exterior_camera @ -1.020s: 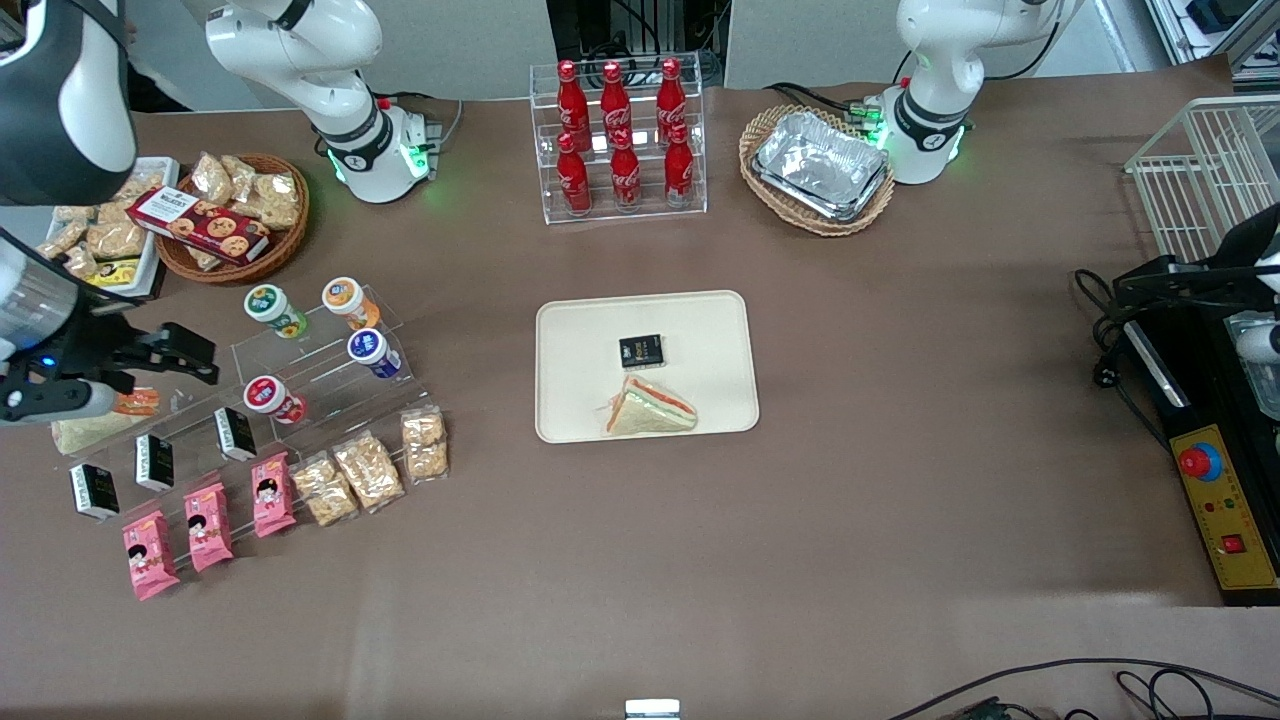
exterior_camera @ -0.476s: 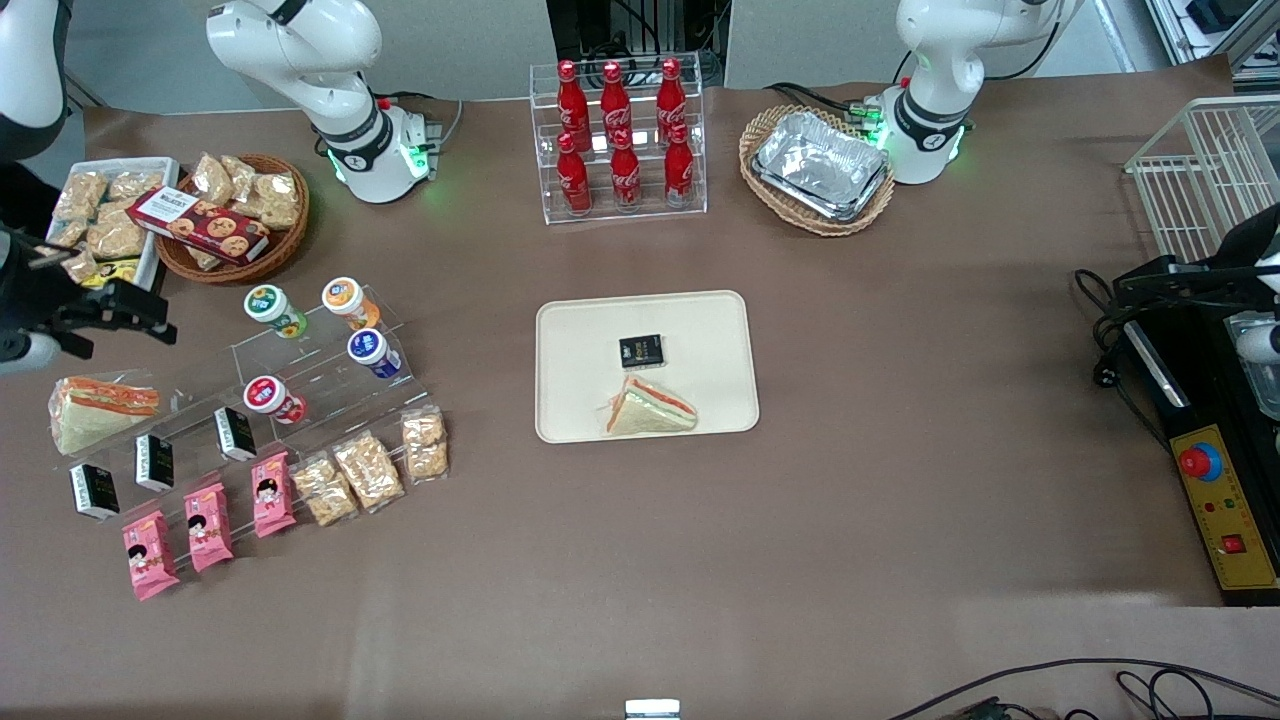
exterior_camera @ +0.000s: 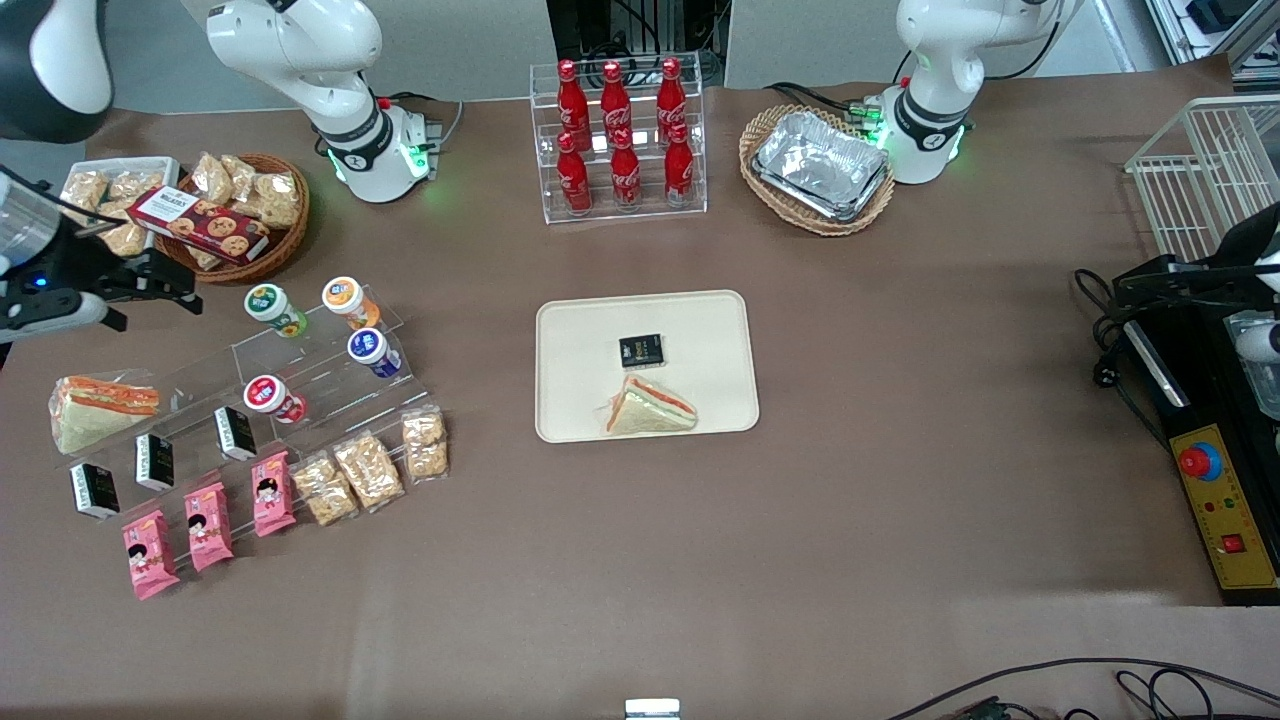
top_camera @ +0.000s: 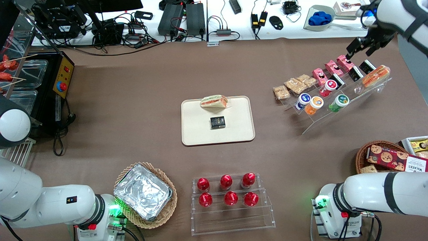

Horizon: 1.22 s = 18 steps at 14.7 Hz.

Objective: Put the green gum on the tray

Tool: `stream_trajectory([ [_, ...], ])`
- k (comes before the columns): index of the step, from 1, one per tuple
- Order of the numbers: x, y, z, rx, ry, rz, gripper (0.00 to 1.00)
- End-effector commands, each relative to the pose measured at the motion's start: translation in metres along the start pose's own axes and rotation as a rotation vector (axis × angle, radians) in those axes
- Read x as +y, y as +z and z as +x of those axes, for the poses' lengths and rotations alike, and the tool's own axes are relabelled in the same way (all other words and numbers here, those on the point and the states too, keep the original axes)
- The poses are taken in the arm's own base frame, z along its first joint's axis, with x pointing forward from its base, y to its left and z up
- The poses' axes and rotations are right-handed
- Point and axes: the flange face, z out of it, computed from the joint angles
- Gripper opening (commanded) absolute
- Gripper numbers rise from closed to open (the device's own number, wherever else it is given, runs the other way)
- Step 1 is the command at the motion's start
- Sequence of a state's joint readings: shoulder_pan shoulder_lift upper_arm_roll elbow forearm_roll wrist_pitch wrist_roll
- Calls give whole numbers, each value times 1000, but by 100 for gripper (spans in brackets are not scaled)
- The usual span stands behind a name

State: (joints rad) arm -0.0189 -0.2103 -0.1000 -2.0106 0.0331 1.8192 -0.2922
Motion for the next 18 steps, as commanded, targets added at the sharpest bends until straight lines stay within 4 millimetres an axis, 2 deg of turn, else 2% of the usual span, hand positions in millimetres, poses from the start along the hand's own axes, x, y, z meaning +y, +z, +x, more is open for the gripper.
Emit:
stream_trajectory([
  [1,0,32,-29,31,2,28,100],
  [9,-2,101,-47,29,13,26,100],
  [15,-5,134,-63,9,20,30,100],
  [18,-2,144,-80,15,37,38,100],
])
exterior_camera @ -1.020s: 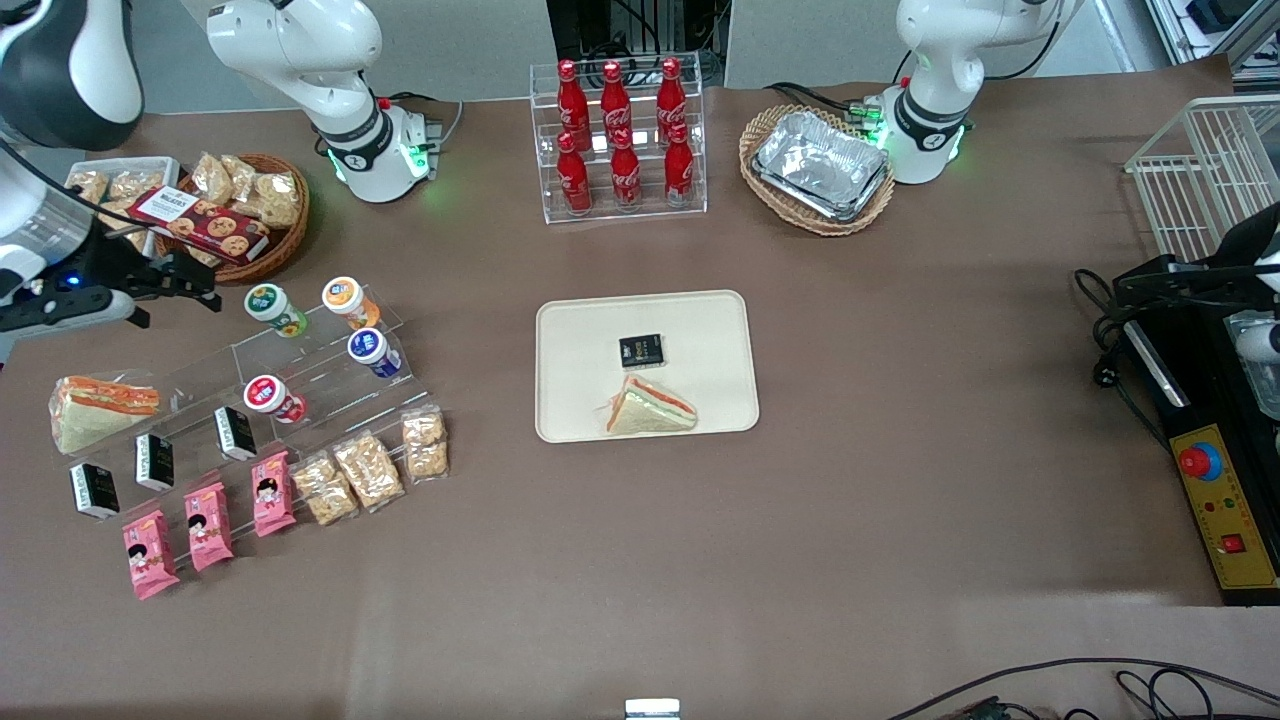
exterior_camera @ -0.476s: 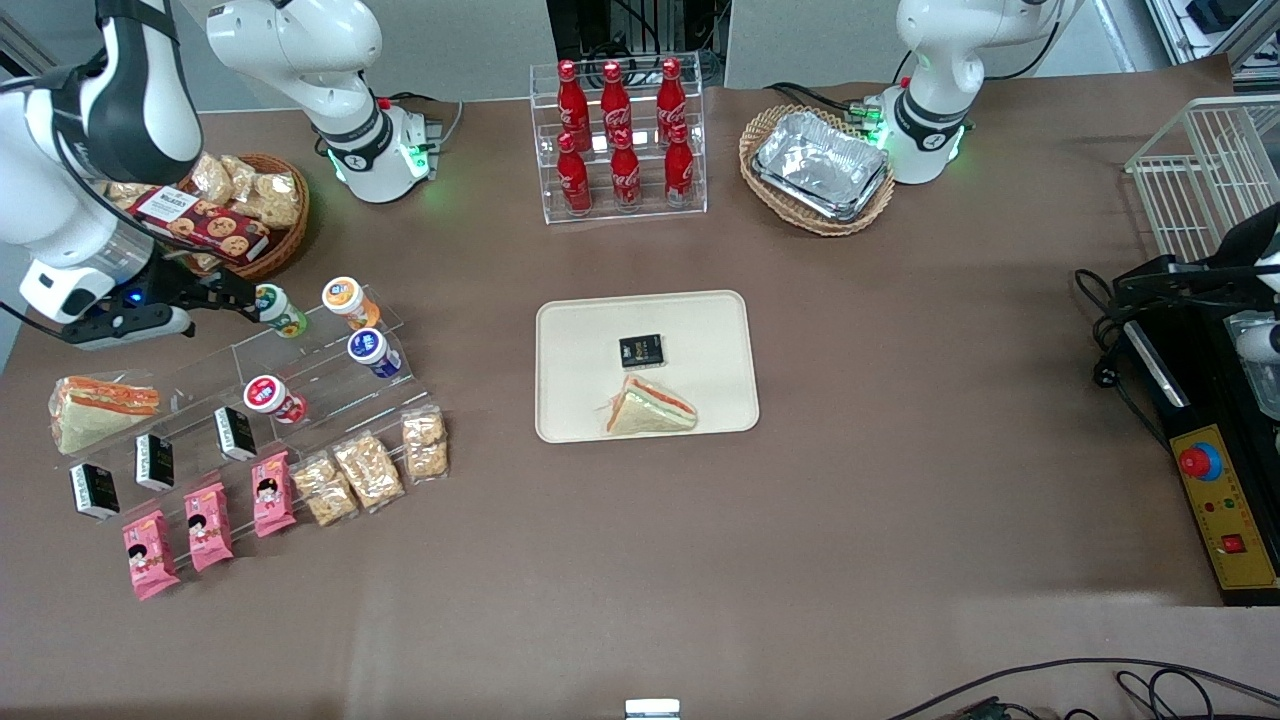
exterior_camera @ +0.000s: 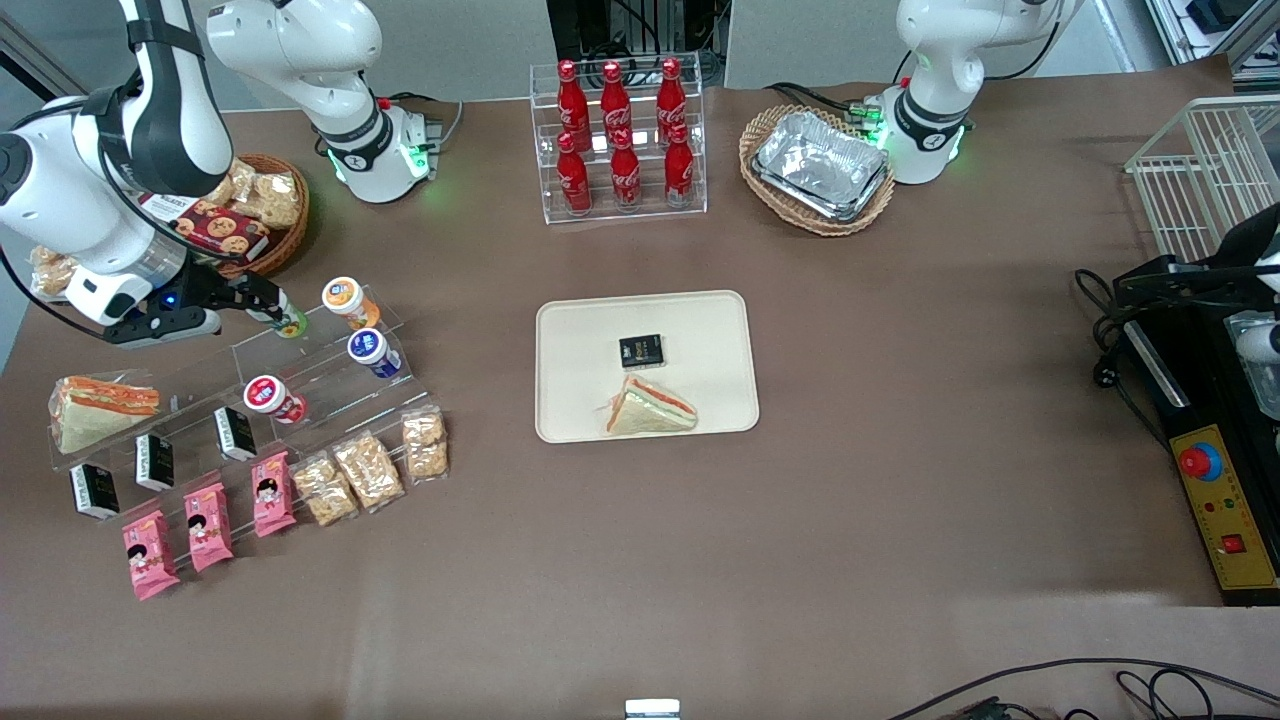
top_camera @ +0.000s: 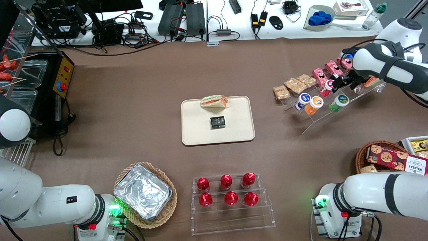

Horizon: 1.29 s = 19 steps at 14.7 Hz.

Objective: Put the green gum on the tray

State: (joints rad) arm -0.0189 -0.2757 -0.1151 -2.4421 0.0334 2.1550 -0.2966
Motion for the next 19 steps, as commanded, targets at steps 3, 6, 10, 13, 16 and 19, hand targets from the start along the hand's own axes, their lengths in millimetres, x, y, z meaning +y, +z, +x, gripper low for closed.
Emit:
stream_trajectory([
  [3,2,7,-29,37,18,28,100],
  [6,1,15,-31,44,20,25,100],
  [10,0,33,-37,58,22,18,100],
  [13,0,33,-37,58,22,18,100],
  [16,0,35,-37,53,33,18,38],
  [19,0,36,-36,50,38,19,18],
])
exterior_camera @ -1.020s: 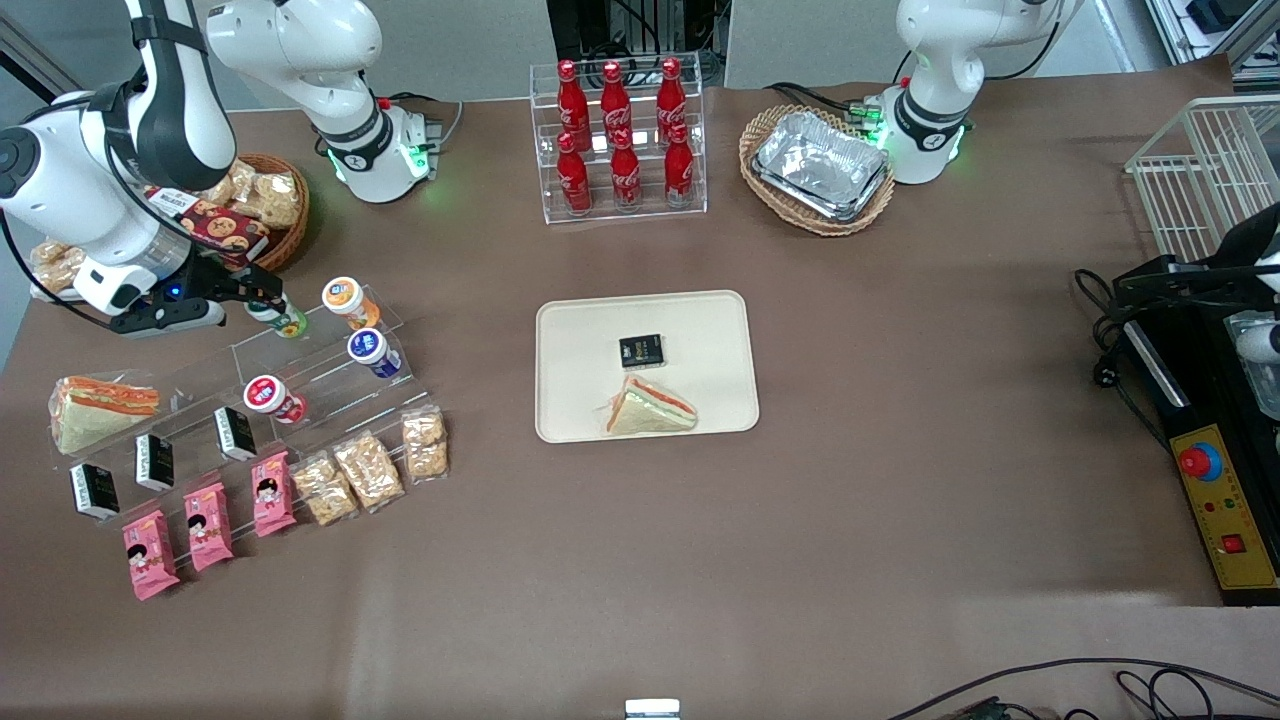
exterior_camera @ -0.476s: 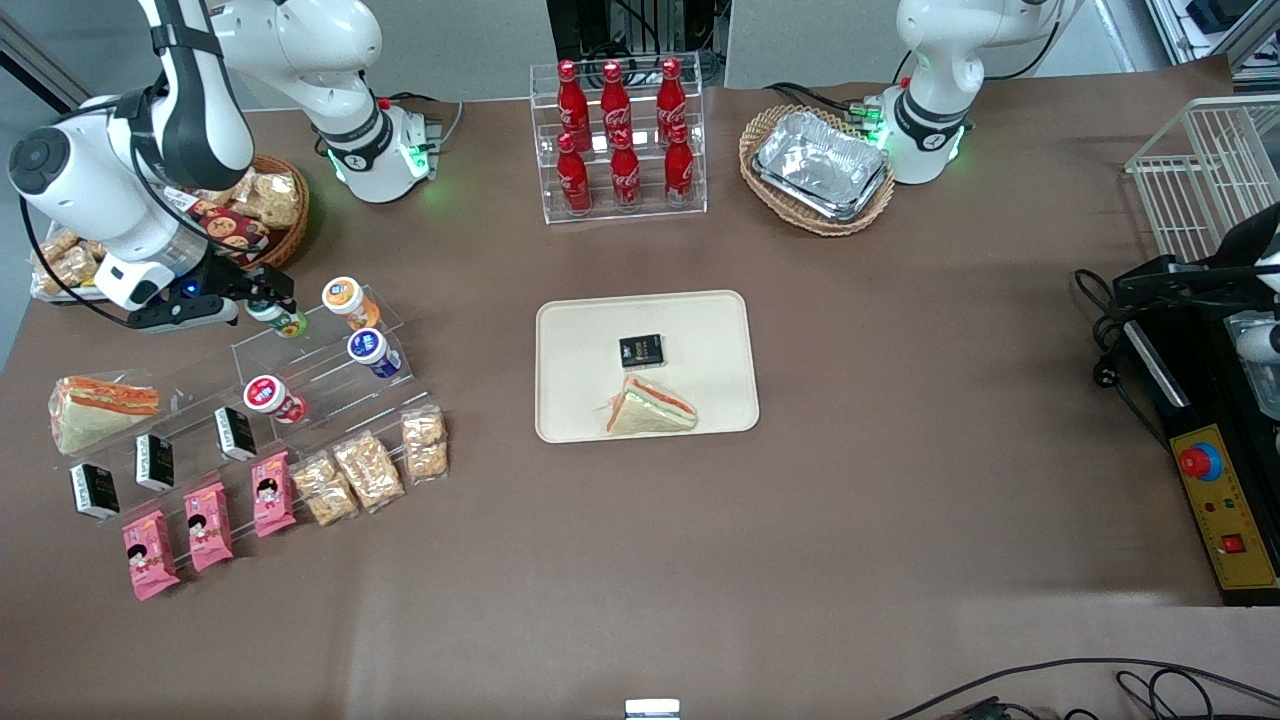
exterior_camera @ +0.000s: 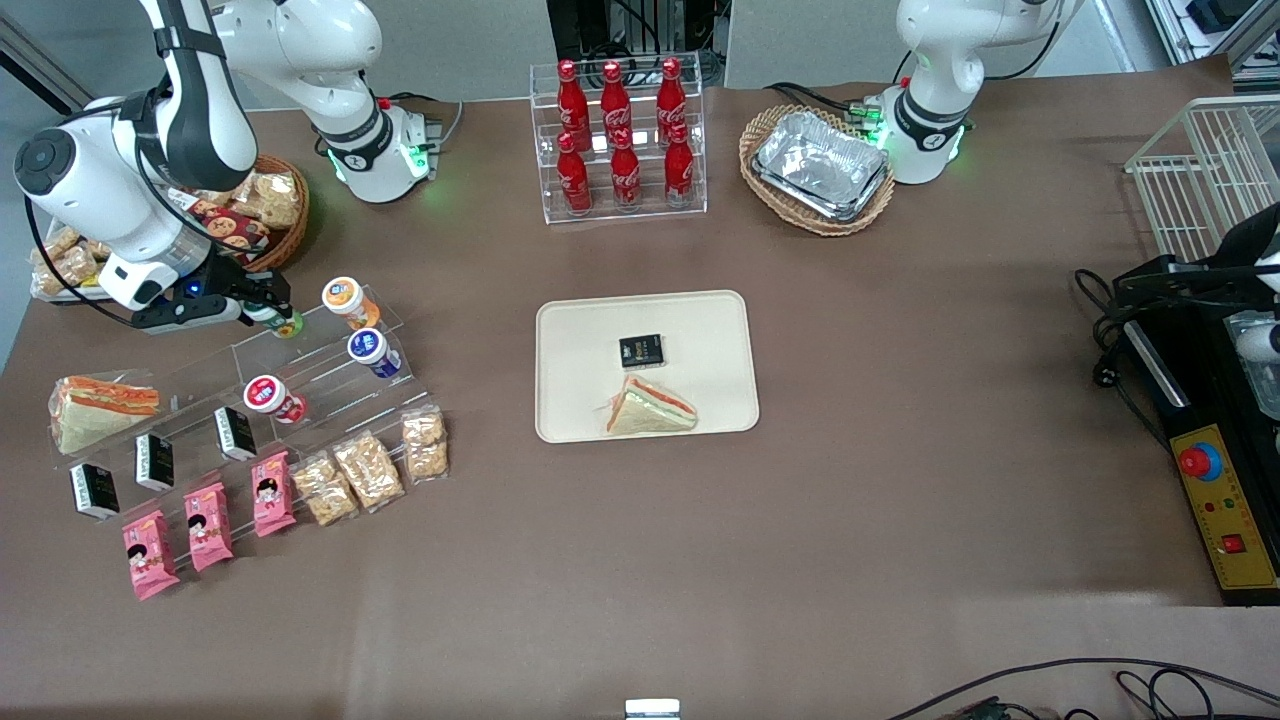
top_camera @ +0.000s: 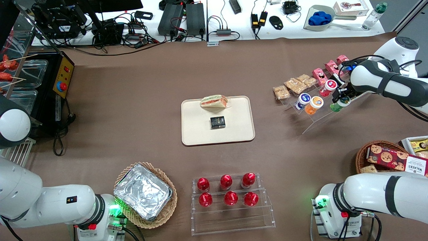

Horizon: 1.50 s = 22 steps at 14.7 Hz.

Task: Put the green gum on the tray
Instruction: 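Close the right gripper on the green-capped bottle and lift it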

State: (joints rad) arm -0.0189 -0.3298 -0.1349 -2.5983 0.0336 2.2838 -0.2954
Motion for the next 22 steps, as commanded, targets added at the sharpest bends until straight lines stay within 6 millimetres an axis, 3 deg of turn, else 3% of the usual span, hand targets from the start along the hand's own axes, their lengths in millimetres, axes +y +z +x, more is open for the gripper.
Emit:
stream_trajectory([
  [1,0,2,-3,18,19,17,18],
  [4,2,-6,5,19,55,17,18],
  [9,8,-59,41,-30,67,32,18],
  [13,11,-119,75,-52,77,35,18],
  [18,0,-208,101,-45,92,49,19],
  [22,-8,-254,118,-42,78,53,19],
])
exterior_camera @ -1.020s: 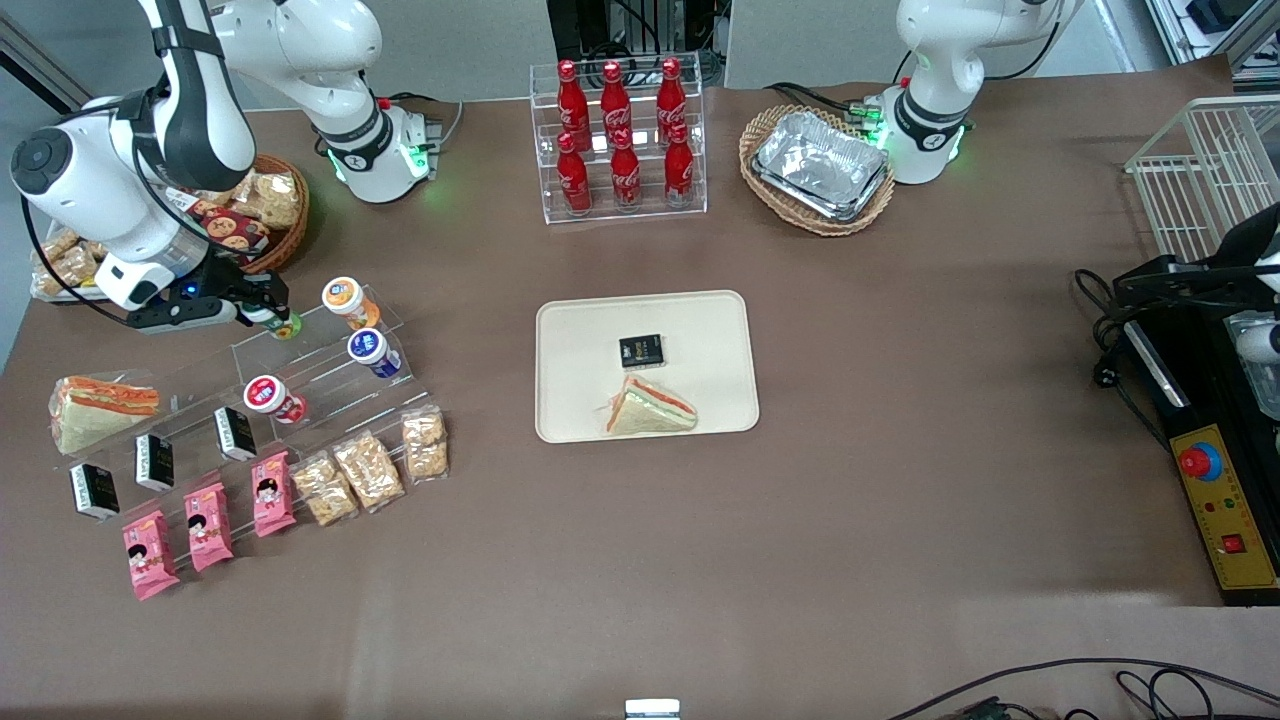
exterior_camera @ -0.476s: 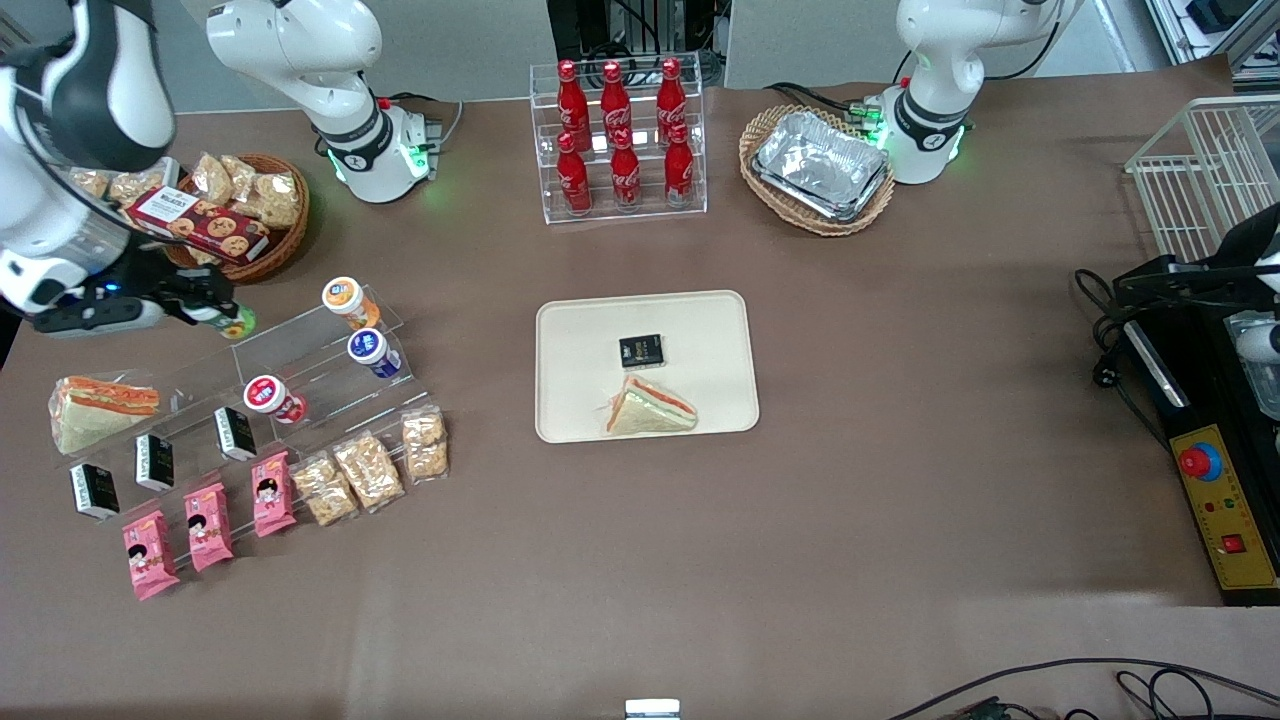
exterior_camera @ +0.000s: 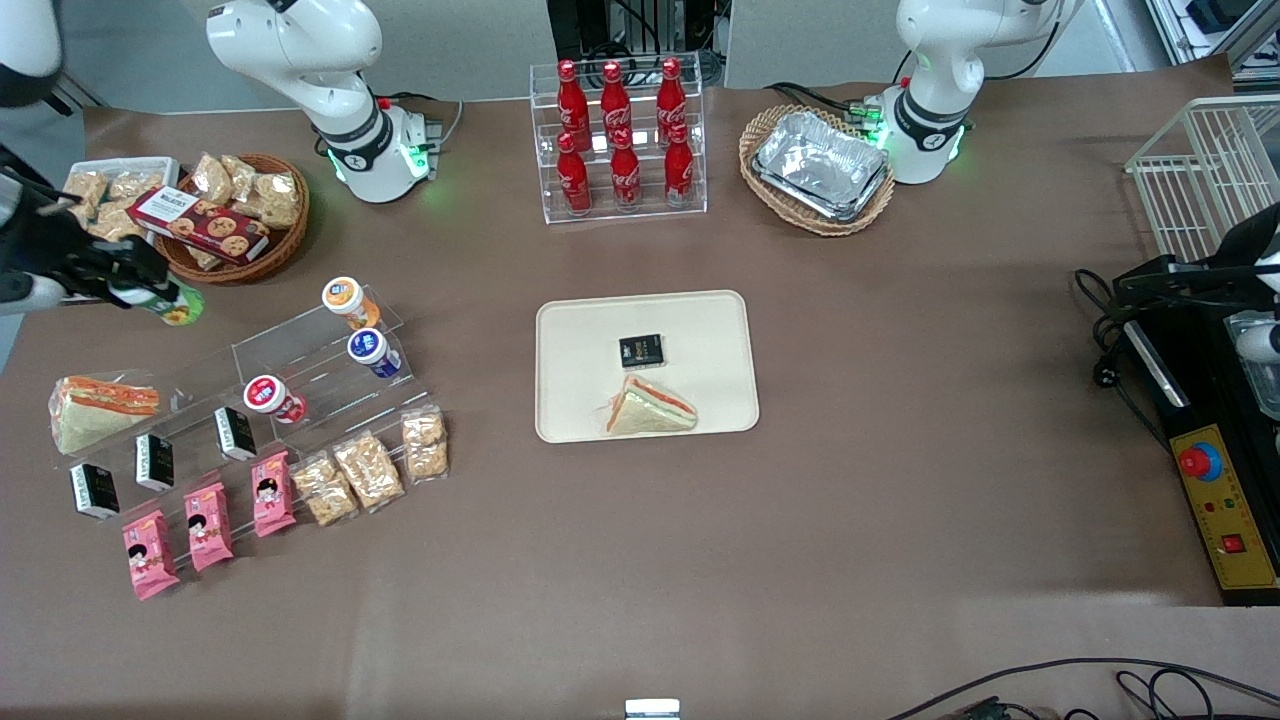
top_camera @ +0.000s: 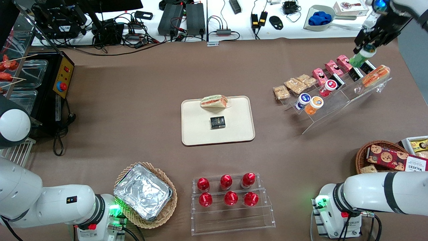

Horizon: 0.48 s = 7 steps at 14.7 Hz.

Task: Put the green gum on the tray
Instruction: 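Close the right gripper on the green-capped bottle and lift it, then carry the green-capped bottle with the right gripper over the cream tray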

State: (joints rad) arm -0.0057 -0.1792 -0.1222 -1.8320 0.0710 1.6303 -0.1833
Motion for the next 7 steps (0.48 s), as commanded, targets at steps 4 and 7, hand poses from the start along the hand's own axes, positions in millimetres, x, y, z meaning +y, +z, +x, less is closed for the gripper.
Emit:
stream_trajectory([
  [4,-71,-31,31,0,36,12,19],
  [7,-142,-23,29,-16,116,8,19],
])
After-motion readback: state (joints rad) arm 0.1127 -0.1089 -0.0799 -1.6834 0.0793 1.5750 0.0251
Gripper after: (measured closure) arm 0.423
